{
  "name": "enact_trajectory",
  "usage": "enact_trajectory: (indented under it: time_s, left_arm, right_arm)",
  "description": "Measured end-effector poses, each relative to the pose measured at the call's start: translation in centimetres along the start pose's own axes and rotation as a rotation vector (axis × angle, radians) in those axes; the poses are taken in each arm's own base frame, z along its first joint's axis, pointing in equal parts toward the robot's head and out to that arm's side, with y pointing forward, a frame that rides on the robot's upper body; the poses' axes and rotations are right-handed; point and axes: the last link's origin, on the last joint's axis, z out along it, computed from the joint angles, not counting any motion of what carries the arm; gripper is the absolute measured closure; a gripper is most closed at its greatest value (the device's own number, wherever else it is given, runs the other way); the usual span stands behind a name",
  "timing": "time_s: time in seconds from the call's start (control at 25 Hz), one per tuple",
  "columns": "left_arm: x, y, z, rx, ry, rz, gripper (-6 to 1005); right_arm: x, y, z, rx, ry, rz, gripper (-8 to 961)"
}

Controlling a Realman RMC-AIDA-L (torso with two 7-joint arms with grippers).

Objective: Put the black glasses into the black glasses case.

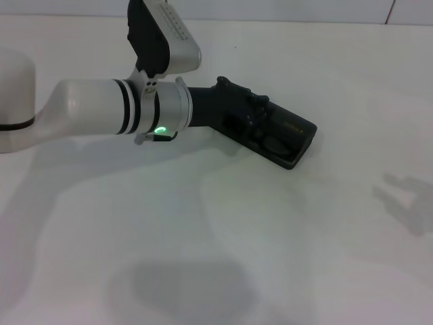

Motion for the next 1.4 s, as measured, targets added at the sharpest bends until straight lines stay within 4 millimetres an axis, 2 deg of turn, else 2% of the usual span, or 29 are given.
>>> enact_trajectory:
  time_s: [0.44, 0.52, 0.64, 0.72, 0.84, 1.0, 1.08, 1.16, 1.24, 1.4]
  left_arm:
    - [-1.4, 0.4, -0.6, 0.000, -0.004, -0.034, 820]
    - [-0.9, 0.6, -0.7, -0.022, 0.025, -0.033, 820]
    - [0.9, 1.6, -1.6, -0.109, 0.142, -0.042, 819]
    - [2.2, 2.2, -3.8, -0.169, 0.274, -0.065, 819]
    - [3.0, 2.4, -7.9, -0.197, 0.435, -0.079, 798]
    - [1.8, 2.5, -12.9, -0.242, 0.546, -0.085, 755]
    - [0.7, 2.8, -14.7, -0.273, 0.562, -0.081, 733]
    - [-0.2, 3.2, -16.3, -0.307, 0.568, -0.072, 712]
    - [-0.9, 3.8, -17.2, -0.330, 0.566, -0.069, 630]
    - [-2.0, 4.6, -17.4, -0.364, 0.508, -0.079, 467]
  right_arm:
    - [-0.5, -0.2, 0.8, -0.020, 0.001, -0.016, 597]
    - [-0.5, -0.2, 0.8, -0.022, 0.000, -0.031, 597]
    - [-0.5, -0.1, 0.5, -0.025, 0.001, -0.068, 596]
    - [-0.5, 0.3, 0.7, -0.049, -0.004, -0.113, 596]
    - [-0.5, 0.9, 1.6, -0.104, -0.026, -0.162, 595]
    - [-0.9, 1.3, 3.9, -0.183, -0.072, -0.158, 594]
    - [-1.3, 1.4, 5.8, -0.241, -0.081, -0.130, 527]
    - [-1.7, 1.5, 7.5, -0.293, -0.068, -0.116, 459]
    - [-1.9, 1.7, 8.7, -0.341, -0.042, -0.118, 392]
    - [-2.5, 2.1, 10.9, -0.420, 0.005, -0.125, 212]
